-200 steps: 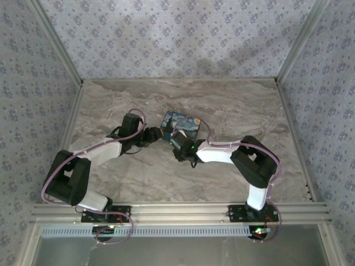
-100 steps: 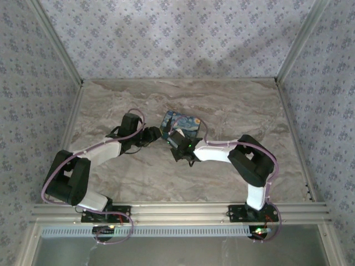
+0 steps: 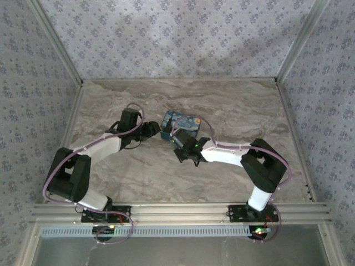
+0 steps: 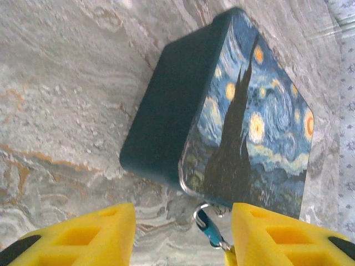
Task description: Unlock the padlock with the key
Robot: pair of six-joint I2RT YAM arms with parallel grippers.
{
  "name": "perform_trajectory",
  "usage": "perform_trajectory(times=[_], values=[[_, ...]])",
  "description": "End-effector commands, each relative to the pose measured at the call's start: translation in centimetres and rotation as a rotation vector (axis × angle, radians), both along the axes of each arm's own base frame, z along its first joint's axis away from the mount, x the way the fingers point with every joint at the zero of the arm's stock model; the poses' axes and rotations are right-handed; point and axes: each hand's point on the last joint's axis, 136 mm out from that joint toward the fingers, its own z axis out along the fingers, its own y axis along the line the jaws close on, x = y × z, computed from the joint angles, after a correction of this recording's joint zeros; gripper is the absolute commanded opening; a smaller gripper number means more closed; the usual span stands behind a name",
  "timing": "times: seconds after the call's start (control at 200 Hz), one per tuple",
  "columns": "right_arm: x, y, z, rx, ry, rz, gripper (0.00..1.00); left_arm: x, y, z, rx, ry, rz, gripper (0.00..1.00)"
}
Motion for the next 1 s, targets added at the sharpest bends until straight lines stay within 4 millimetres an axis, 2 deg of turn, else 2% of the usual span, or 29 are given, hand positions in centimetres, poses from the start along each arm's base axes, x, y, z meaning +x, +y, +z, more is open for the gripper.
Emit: perform_trajectory(times=[0.0,0.23,0.65,0.994], values=[[-0.8,-0.7,0.1,-0.041,0.015,0.074,0.00,1.7,0.7,0.3,0.043,-0.033,0.020,0.49],[0.1,-0.3,1.1,-0.038,-0.036,0.114,0.00,3.6,1.6,-0.8,0.073,-0.027,0.044,0.49],[2.3,2.5,2.9,0.039,-0.131,0.187,0.00,5.4,0.6,-2.4,0.070,-0.009,0.008,0.49],[2.4,1.5,3.0,0.064,-0.129,0.155,0.00,7.2,2.7,-3.0,0.111,-0.005,0.118,0.49]])
